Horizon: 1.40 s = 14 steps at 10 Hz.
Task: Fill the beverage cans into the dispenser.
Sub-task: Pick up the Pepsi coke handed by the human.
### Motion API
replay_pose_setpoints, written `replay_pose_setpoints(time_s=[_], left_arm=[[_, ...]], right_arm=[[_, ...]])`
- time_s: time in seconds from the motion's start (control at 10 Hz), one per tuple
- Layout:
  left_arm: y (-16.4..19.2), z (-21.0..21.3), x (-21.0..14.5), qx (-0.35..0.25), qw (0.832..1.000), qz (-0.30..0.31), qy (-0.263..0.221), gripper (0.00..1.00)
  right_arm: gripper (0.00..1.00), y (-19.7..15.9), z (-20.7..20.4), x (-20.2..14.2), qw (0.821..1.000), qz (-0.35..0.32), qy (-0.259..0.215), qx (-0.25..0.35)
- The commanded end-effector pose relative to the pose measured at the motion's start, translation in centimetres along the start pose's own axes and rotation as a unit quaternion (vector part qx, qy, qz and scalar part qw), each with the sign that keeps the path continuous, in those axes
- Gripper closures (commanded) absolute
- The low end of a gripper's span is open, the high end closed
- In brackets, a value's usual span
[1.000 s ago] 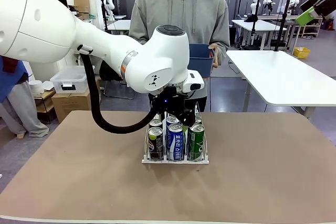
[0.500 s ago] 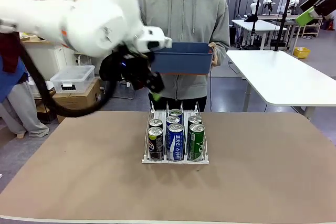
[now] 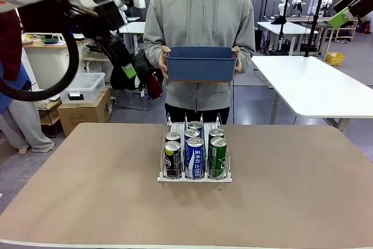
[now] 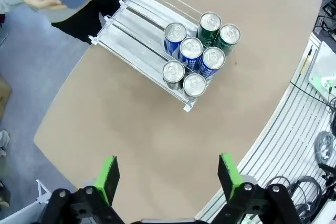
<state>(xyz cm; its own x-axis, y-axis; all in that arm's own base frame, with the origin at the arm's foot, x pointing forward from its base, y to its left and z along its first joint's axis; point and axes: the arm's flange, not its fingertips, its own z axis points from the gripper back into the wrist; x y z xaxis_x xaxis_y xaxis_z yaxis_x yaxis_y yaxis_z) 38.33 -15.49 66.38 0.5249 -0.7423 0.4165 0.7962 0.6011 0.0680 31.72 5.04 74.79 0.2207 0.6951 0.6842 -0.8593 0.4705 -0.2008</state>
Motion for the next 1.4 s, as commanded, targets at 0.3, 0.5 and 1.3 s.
replay_pose_setpoints(time_s=[0.3, 0.5, 1.3], left_arm=[[-1.0, 6.0, -3.0, -0.001, 0.997, 0.035, -0.072, 0.00], [-1.6, 6.6, -3.5, 0.002, 0.997, 0.038, -0.073, 0.00], [-1.1, 7.2, -2.6, 0.008, 0.997, 0.023, -0.067, 0.00]], right_arm=[[0.00, 0.0, -0.1, -0.1, 1.000, 0.003, 0.001, 0.001], [0.00, 0.0, -0.1, -0.1, 1.000, 0.003, 0.001, 0.001], [0.00, 0.0, -0.1, -0.1, 1.000, 0.003, 0.001, 0.001]])
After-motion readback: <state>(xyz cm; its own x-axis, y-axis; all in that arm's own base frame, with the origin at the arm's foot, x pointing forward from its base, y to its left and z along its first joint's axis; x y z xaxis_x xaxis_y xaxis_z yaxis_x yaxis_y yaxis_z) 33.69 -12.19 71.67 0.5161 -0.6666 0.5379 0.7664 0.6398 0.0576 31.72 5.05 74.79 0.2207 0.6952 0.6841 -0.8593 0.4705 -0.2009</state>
